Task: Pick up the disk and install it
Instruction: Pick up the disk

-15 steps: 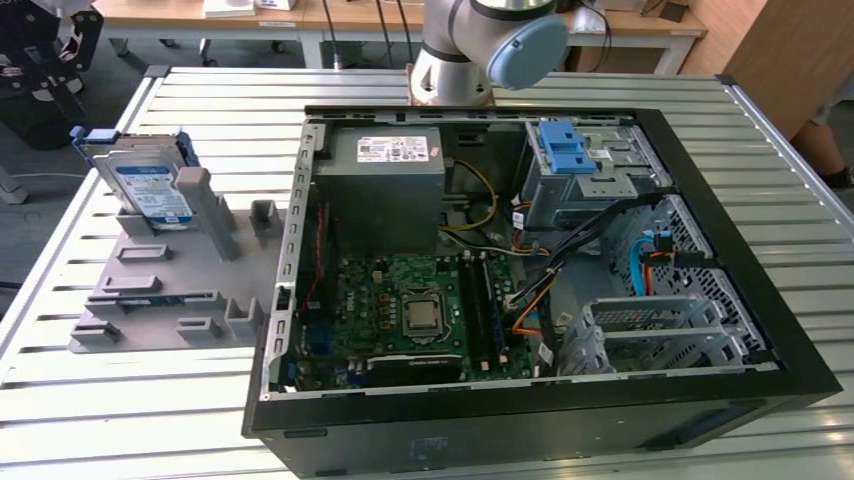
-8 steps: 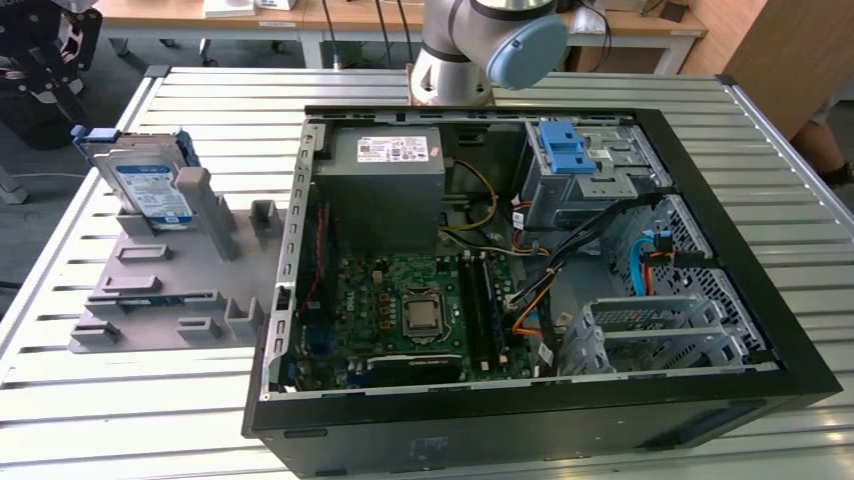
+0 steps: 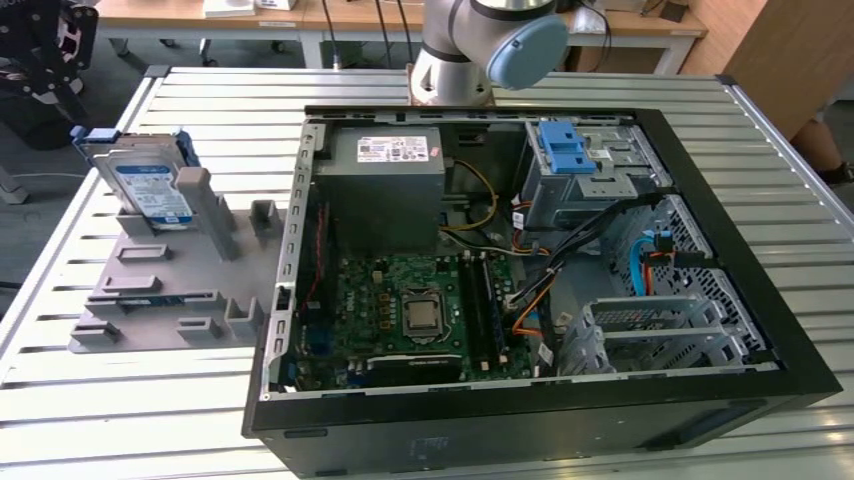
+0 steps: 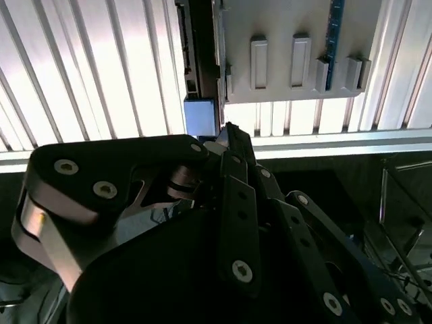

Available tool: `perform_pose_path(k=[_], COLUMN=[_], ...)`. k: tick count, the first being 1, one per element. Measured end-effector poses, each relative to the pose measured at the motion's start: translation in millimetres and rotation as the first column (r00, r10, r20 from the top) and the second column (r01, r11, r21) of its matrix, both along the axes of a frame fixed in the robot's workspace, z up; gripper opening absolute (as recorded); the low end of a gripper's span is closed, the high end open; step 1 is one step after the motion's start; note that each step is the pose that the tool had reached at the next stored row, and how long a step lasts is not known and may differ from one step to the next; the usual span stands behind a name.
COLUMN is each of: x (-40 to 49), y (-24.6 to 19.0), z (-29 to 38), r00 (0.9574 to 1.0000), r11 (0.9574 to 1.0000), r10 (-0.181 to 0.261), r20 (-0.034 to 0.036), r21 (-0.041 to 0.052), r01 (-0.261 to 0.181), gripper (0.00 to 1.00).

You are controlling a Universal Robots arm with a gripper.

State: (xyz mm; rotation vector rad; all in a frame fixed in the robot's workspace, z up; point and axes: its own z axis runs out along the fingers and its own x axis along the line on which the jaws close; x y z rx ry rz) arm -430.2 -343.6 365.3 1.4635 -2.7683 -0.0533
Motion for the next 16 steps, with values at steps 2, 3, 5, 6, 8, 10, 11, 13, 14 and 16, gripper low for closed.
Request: perform_pose_path(k=[2,3,5,6,8,10,11,13,14,16], x=[0.0,0.0,0.0,0.0,-0.1,0.0,0.1,0.0,0.0,0.0], y=[0.0,0.0,0.0,0.0,0.0,0.0,0.0,0.0,0.0,0.0], z=[-0.3,-0.4,-0.6,-0.8,-1.3,-1.8,-2.0,-2.4,-2.5,-2.9], r00=[0.9994,0.9985,0.9959,0.9941,0.9902,0.9859,0.9832,0.9770,0.9736,0.9664], r11=[0.9994,0.9985,0.9959,0.9941,0.9902,0.9860,0.9833,0.9771,0.9738,0.9667], r10=[0.036,0.055,0.091,0.108,0.140,0.167,0.182,0.213,0.227,0.256], r20=[0.0004,0.0004,0.0005,0.0008,0.0047,0.0122,0.0143,0.0181,0.0205,0.0260], r21=[0.0000,0.0000,0.0000,-0.0001,-0.0007,-0.0017,-0.0020,-0.0027,-0.0033,-0.0046], r01=[-0.036,-0.055,-0.091,-0.108,-0.140,-0.167,-0.182,-0.213,-0.227,-0.256], gripper=[0.11,0.11,0.11,0.11,0.11,0.11,0.11,0.11,0.11,0.11])
